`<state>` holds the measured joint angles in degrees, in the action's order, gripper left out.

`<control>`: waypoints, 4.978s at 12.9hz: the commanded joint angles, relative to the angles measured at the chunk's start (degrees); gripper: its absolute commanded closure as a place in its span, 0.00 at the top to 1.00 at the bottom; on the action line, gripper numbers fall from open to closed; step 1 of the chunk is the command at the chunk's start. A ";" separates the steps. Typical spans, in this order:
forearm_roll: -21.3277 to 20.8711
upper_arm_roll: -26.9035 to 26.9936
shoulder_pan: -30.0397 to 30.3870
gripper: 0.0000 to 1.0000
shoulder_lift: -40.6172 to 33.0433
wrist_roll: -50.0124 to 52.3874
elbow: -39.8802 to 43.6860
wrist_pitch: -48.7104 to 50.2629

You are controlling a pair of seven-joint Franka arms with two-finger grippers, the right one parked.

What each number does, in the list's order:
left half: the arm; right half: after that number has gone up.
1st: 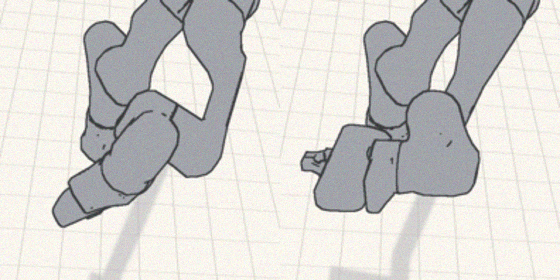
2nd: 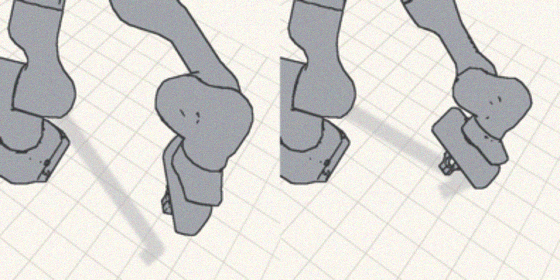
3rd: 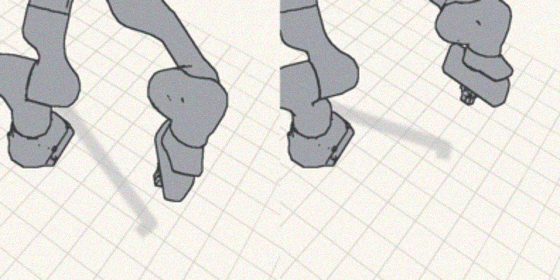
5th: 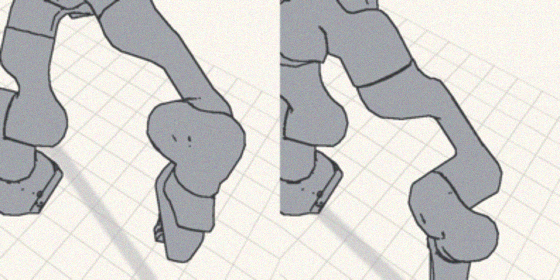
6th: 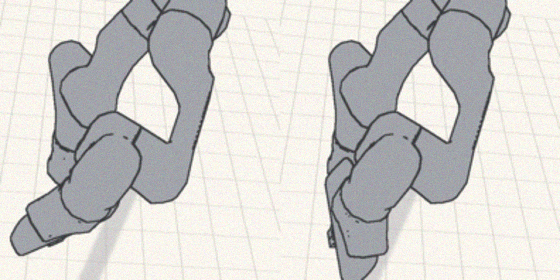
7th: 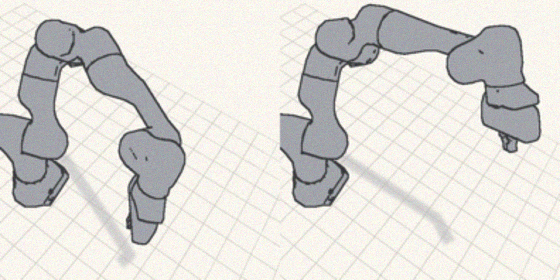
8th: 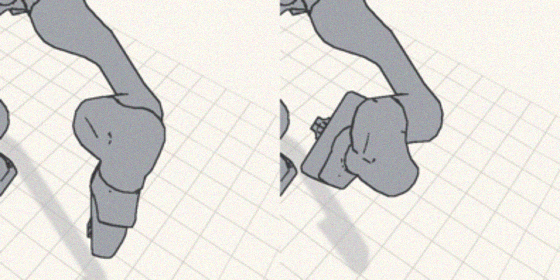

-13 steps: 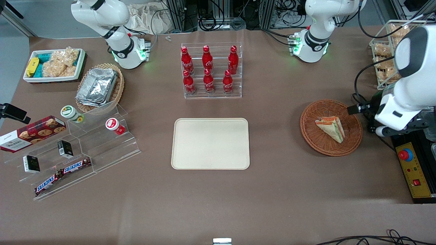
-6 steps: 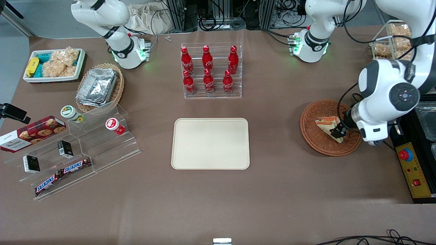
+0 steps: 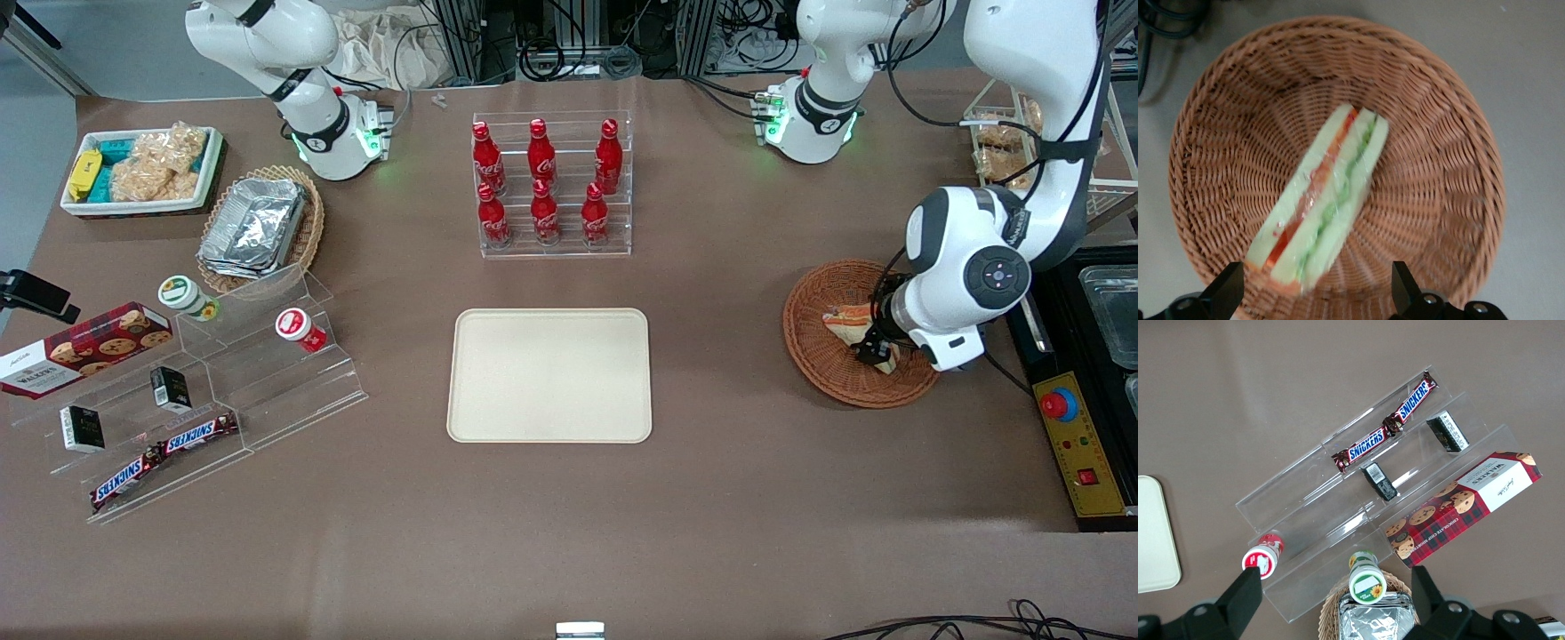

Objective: Place sandwich from basket to tray

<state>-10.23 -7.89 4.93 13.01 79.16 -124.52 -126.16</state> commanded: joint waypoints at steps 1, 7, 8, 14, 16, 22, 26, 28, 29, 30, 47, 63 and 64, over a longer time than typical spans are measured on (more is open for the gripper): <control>-3.30 -0.54 0.34 1.00 1.67 5.04 -0.19 -1.71; -3.22 -0.46 0.52 0.00 3.25 9.60 -0.11 -4.00; -3.22 -0.54 0.43 0.00 3.16 9.96 0.41 -3.83; 3.43 -0.89 0.52 0.00 1.49 1.12 16.63 16.32; 8.46 -0.81 0.52 0.00 1.32 -7.14 25.52 26.36; 11.81 -10.62 -0.45 0.00 1.06 -29.03 44.53 42.66; 12.26 -22.13 -0.62 0.00 4.81 -38.03 46.91 41.27; 11.90 -26.37 -0.97 0.00 9.20 -38.99 47.18 35.40; 11.21 -26.73 -3.15 0.00 11.49 -39.08 46.74 32.41; 8.24 -26.74 -5.09 0.00 14.47 -39.08 46.65 30.30; -11.57 -26.03 -17.94 0.26 36.03 -9.64 45.95 7.86; 7.67 -8.14 -11.25 1.00 -1.36 -52.21 32.53 25.70; 8.03 -4.97 -12.04 1.00 -4.80 -57.05 29.63 25.62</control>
<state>-4.64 -18.38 -5.79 17.40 30.15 -85.08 -99.29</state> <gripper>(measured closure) 0.000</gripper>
